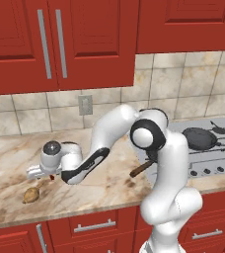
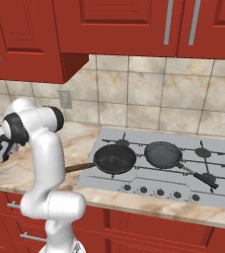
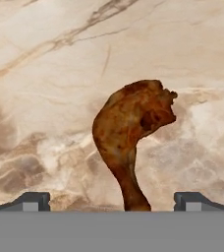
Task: Place both pans onto different burners. Then place the onion and the chicken drumstick on different pans.
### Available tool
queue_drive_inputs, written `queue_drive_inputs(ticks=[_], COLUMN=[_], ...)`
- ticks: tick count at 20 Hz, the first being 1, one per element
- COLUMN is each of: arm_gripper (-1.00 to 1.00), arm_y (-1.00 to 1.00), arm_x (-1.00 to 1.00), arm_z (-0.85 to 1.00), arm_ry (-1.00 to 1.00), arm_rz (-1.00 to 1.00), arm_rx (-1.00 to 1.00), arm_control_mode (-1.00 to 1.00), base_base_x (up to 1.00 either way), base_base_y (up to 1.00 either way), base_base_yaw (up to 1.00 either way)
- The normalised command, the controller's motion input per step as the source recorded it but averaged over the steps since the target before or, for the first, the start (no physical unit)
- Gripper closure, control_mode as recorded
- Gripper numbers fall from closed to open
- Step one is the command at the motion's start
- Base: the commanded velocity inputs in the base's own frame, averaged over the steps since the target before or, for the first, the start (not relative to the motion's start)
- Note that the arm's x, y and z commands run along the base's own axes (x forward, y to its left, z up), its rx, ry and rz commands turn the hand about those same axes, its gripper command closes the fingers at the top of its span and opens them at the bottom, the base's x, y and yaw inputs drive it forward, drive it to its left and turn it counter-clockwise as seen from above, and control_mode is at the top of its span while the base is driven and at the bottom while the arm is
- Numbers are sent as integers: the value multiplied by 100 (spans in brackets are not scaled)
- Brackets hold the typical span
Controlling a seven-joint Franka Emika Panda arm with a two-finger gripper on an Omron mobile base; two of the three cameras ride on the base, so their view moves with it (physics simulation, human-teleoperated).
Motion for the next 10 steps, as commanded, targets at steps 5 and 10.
queue_drive_inputs(ticks=[5, 10], arm_gripper=[-100, -100], arm_y=[30, 7], arm_x=[8, 2], arm_z=[-11, 0], arm_ry=[0, 0], arm_rz=[-5, -9], arm_rx=[-2, -1], arm_control_mode=[-100, -100], base_base_x=[0, 0], base_base_y=[0, 0], base_base_yaw=[0, 0])
